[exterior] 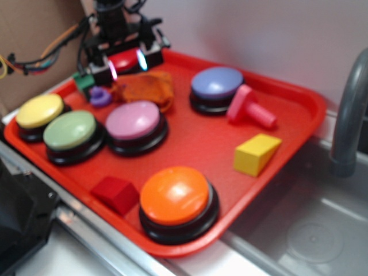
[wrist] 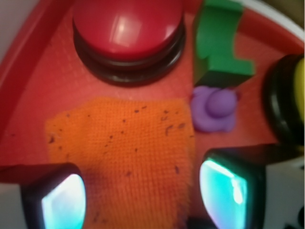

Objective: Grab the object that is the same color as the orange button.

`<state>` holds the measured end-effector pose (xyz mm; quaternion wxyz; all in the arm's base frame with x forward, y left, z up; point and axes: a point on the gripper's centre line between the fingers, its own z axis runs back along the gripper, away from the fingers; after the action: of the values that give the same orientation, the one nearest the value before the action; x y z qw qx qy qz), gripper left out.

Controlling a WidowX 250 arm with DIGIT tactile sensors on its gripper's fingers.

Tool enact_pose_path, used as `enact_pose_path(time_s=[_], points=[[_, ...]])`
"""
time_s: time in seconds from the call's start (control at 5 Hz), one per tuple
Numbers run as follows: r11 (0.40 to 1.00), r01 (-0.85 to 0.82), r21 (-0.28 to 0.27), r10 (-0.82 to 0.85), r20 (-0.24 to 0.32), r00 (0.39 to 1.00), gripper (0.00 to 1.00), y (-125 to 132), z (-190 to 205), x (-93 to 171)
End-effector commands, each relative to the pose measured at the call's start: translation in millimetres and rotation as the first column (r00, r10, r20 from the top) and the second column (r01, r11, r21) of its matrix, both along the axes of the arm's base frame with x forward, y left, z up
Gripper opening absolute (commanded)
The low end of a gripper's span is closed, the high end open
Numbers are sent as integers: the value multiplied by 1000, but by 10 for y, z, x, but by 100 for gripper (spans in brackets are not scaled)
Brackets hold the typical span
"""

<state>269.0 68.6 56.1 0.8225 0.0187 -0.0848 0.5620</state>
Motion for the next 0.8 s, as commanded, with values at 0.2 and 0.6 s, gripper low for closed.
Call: enact_pose_path(time_s=[0.2,0.6], points=[[990,78,-119,-70,72,995,100,98,-248,-19],[992,81,-92,-75,69,995,0,72,-247,-15]])
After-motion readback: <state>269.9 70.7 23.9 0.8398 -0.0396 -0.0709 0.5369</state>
